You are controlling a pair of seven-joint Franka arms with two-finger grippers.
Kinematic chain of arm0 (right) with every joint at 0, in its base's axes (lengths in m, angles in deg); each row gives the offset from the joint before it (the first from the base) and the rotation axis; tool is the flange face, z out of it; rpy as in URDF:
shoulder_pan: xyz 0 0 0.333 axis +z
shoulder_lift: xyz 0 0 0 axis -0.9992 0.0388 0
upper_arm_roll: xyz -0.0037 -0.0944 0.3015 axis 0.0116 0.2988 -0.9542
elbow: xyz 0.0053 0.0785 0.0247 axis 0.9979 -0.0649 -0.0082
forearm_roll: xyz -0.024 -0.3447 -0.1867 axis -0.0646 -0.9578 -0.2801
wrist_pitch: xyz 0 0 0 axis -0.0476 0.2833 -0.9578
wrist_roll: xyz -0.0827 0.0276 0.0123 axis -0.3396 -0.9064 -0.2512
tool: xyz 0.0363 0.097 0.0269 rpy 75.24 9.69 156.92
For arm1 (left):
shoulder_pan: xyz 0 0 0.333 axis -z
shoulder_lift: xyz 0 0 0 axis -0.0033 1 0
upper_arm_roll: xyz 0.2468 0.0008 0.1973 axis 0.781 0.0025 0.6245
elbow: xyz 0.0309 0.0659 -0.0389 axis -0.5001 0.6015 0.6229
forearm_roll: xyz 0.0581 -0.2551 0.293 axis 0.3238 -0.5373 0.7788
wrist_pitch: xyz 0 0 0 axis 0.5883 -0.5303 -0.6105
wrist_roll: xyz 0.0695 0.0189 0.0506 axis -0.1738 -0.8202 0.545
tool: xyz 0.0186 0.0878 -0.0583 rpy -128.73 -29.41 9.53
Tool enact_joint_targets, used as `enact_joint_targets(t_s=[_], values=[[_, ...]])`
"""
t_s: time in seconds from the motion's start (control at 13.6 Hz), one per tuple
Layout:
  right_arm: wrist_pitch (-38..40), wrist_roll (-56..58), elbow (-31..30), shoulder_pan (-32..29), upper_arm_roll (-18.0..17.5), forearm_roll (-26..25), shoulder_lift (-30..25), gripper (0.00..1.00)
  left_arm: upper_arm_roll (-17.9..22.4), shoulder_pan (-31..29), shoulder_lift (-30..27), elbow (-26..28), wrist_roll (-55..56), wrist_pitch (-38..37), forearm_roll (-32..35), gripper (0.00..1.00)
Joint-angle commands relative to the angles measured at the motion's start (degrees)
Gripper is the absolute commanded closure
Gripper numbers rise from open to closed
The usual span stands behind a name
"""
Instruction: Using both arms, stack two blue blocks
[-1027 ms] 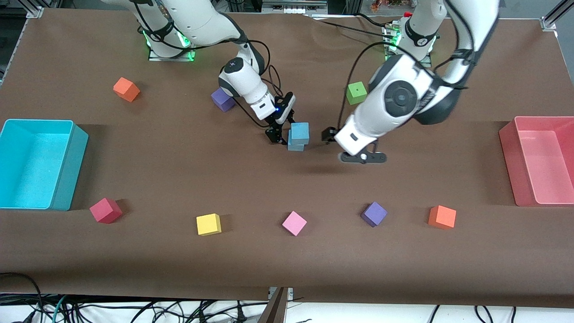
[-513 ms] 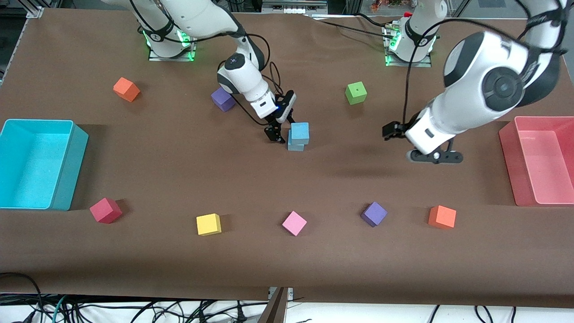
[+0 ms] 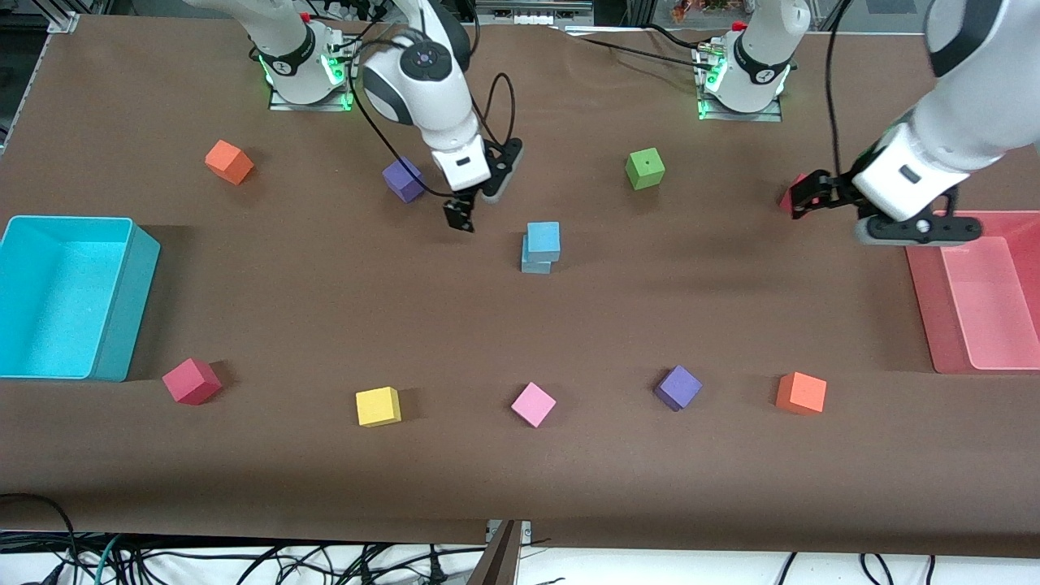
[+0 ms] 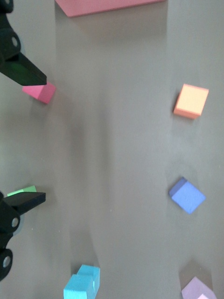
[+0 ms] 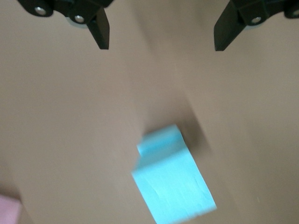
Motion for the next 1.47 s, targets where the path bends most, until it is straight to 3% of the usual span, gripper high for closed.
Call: enact_joint_targets(t_s=[0.0,0.15,0.44,0.73,0.95,1.17,1.39], values=[[12.3,-1.1,-1.6,-0.1,4.0,0.0,-8.0,0.01,4.5,2.3,-2.8,3.6,-2.1,0.6,0.0,0.00],[20.0,-0.9,0.4,-0.1,9.9,0.0,-10.8,0.01,4.9,2.8,-2.8,3.1,-1.4,0.6,2.7,0.00],[38.4,-0.2,13.6,-0.1,21.2,0.0,-10.2,0.01,4.6,2.0,-3.8,1.0,-1.2,-1.1,2.5,0.00],[39.0,-0.1,18.9,-1.2,27.7,0.3,-8.6,0.01,-0.2,-2.6,-3.8,-0.9,-1.2,-3.3,2.5,0.00],[38.3,-0.1,20.8,-9.4,25.5,0.2,-7.1,0.01,-0.1,-2.2,-4.2,-0.6,-1.3,-3.3,3.1,0.00],[37.3,-0.8,23.1,-24.0,15.3,-0.3,-7.0,0.01,0.1,-1.9,-4.2,-0.3,-1.4,-3.4,3.1,0.00],[37.1,-1.9,23.5,-33.0,11.0,0.1,-7.3,0.01,0.1,-1.9,-4.1,-0.2,-1.4,-3.4,3.1,0.00]])
